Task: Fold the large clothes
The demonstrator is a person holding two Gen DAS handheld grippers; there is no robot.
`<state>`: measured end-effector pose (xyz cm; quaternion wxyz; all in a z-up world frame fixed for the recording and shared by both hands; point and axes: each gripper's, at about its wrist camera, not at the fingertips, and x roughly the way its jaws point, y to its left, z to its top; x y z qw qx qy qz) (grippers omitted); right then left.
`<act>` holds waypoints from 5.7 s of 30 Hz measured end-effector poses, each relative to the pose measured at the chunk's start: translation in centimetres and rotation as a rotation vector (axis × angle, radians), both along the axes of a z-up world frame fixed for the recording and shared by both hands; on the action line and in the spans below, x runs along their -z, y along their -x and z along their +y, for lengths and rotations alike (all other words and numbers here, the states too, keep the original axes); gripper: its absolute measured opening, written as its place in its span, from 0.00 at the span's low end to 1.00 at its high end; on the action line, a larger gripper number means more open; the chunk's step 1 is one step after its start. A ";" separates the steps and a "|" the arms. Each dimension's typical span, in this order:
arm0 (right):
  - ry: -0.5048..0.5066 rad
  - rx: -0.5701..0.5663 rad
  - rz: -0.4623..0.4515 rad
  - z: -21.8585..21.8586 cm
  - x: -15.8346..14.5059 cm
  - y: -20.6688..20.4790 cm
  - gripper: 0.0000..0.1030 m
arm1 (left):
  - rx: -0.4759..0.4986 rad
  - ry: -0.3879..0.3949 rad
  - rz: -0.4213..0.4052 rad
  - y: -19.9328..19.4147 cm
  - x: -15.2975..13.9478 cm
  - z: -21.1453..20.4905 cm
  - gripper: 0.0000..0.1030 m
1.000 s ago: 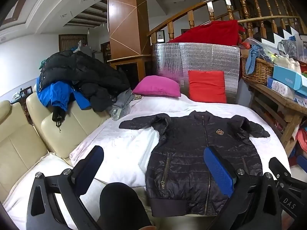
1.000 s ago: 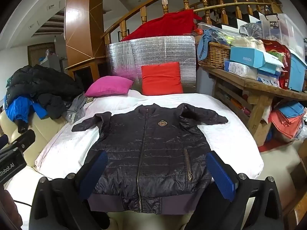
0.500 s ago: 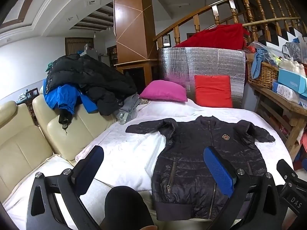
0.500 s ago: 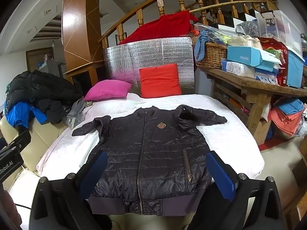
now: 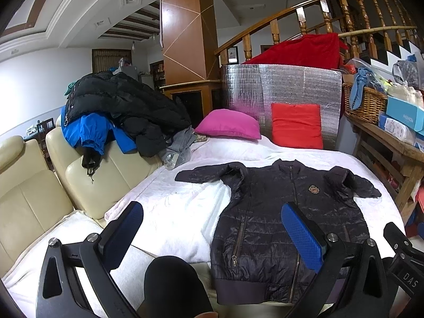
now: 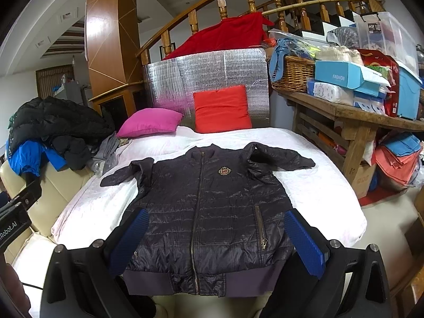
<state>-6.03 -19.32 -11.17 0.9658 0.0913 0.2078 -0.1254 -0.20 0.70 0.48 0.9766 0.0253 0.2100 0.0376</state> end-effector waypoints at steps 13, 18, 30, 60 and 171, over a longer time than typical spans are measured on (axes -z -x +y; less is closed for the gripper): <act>-0.002 -0.007 0.008 0.2 0.2 -0.3 1.00 | -0.013 0.015 -0.007 0.1 0.0 0.7 1.00; -0.006 -0.010 0.009 0.3 0.1 -0.4 1.00 | -0.014 0.015 -0.008 0.1 0.0 0.7 1.00; -0.011 -0.012 0.012 0.1 0.2 -0.4 1.00 | -0.009 0.010 -0.009 -0.1 -0.1 0.7 1.00; -0.020 -0.012 0.033 -0.1 1.0 -1.1 1.00 | -0.008 0.013 0.026 -1.0 1.2 0.7 1.00; -0.493 -0.045 0.334 -30.9 19.9 -43.4 0.73 | 0.305 0.290 0.660 -38.5 23.0 -3.6 0.64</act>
